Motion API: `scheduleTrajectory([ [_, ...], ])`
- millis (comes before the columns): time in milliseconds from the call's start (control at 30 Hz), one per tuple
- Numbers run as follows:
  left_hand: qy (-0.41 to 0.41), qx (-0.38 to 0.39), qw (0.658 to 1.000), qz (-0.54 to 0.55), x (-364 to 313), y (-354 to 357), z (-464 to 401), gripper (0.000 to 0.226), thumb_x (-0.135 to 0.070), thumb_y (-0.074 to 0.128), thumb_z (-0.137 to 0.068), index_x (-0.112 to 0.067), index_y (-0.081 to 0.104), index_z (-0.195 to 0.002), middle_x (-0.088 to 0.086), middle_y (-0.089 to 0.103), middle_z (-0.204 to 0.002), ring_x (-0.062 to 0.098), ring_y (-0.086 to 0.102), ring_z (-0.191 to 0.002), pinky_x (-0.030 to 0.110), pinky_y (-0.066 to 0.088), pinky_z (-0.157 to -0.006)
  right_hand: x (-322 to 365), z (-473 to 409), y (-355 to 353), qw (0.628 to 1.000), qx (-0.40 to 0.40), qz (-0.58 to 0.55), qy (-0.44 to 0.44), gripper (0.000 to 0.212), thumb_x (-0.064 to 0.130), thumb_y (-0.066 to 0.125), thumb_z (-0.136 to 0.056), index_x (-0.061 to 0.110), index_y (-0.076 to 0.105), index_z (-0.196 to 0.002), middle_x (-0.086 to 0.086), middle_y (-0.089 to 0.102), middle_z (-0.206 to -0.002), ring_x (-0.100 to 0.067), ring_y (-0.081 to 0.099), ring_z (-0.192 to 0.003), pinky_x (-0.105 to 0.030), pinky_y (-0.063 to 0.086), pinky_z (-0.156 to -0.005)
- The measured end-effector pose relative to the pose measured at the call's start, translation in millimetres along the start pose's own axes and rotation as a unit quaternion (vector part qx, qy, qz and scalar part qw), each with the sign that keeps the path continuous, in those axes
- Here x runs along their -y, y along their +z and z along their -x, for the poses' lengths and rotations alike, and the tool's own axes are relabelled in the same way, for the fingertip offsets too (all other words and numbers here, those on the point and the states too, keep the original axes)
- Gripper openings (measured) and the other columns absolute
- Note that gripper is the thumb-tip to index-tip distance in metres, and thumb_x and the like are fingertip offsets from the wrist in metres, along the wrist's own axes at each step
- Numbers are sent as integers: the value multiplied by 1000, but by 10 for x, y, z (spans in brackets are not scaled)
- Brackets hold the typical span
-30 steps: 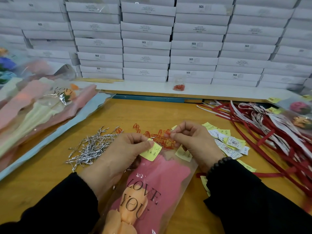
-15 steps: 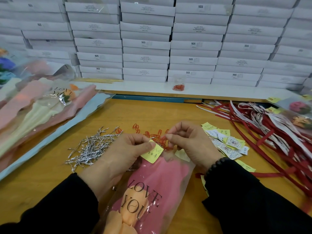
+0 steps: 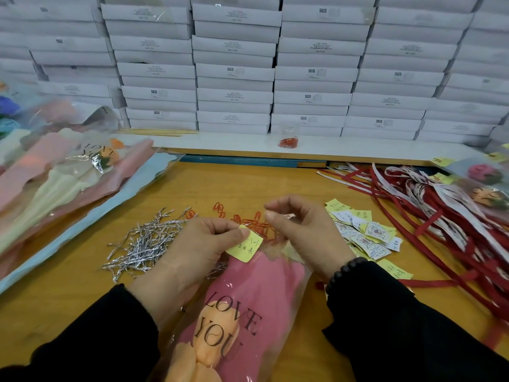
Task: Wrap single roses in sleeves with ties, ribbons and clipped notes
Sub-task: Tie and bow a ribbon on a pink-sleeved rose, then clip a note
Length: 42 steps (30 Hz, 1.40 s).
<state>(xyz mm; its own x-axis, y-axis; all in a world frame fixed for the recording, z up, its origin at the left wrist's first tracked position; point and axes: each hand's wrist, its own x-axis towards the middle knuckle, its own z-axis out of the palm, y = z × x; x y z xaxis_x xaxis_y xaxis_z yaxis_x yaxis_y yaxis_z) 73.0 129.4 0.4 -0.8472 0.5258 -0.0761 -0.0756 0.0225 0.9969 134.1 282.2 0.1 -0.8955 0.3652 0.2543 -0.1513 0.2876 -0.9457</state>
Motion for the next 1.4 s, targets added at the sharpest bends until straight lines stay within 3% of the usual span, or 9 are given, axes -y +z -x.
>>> scheduleTrajectory([
  [100, -11, -8, 1000, 25, -4, -8, -5, 11, -5, 65, -80, 5, 68, -79, 14, 65, -64, 20, 56, -55, 30, 43, -59, 50, -16, -60, 995, -15, 75, -56, 29, 3, 62, -85, 31, 65, -85, 21, 63, -74, 0, 45, -56, -8, 40, -52],
  [233, -14, -1, 999, 34, -13, 9, -4, 11, -4, 64, -79, 7, 67, -82, 14, 65, -67, 21, 56, -60, 31, 44, -64, 104, 6, -52, 992, 100, 62, -54, 39, -10, 59, -82, 27, 67, -84, 11, 65, -79, -2, 56, -66, -15, 49, -62],
  [333, -18, 0, 999, 36, -10, 6, -8, 18, -5, 66, -76, 9, 66, -87, 14, 65, -68, 22, 57, -62, 32, 45, -65, 89, 5, -56, 992, 117, 25, -39, 32, -11, 60, -82, 21, 67, -83, 9, 64, -73, 5, 59, -64, -10, 48, -62],
  [500, -19, 17, 999, 27, -21, 15, 6, 24, -13, 68, -67, 5, 68, -82, 11, 68, -66, 18, 59, -60, 30, 46, -64, 45, -3, -67, 992, 121, 11, -24, 26, -7, 62, -82, 18, 68, -80, 9, 67, -66, -2, 62, -63, -18, 53, -66],
  [700, -22, 19, 999, 23, -27, 5, 12, 16, -14, 69, -68, -1, 70, -76, 13, 67, -68, 21, 58, -61, 34, 46, -66, 23, 4, -28, 995, 94, -32, -11, 16, -2, 60, -85, 11, 65, -77, 6, 62, -57, -5, 60, -50, -23, 51, -54],
  [867, -7, 19, 1000, -12, -25, 4, 15, 12, -13, 69, -75, -8, 71, -64, 6, 65, -59, 14, 56, -52, 25, 44, -54, 26, -31, -54, 999, 38, -9, -38, 12, 4, 60, -87, 11, 62, -78, 4, 63, -66, 0, 59, -57, -12, 47, -59],
  [1000, 5, 26, 999, -22, -36, 9, 24, 10, -21, 71, -65, -12, 74, -65, 5, 67, -61, 14, 59, -55, 27, 46, -57, 22, -34, -61, 998, 45, -28, -24, 11, 4, 59, -88, 11, 62, -80, 5, 64, -59, -3, 58, -54, -13, 46, -55],
  [1167, 4, 29, 999, -23, -27, 10, 35, 14, -20, 71, -66, -7, 73, -70, 6, 67, -63, 12, 58, -53, 24, 44, -54, 31, -15, -33, 997, 72, -35, -11, 10, 5, 58, -88, 10, 61, -80, 2, 64, -61, -6, 59, -48, -21, 47, -53],
  [1400, 3, 8, 1000, -27, -32, 27, 38, 11, -9, 69, -78, 1, 72, -78, 11, 66, -65, 18, 55, -57, 29, 40, -58, 54, -16, -19, 997, 67, -27, -15, 10, 5, 63, -85, 11, 64, -78, 5, 66, -61, -3, 61, -57, -13, 48, -56],
])
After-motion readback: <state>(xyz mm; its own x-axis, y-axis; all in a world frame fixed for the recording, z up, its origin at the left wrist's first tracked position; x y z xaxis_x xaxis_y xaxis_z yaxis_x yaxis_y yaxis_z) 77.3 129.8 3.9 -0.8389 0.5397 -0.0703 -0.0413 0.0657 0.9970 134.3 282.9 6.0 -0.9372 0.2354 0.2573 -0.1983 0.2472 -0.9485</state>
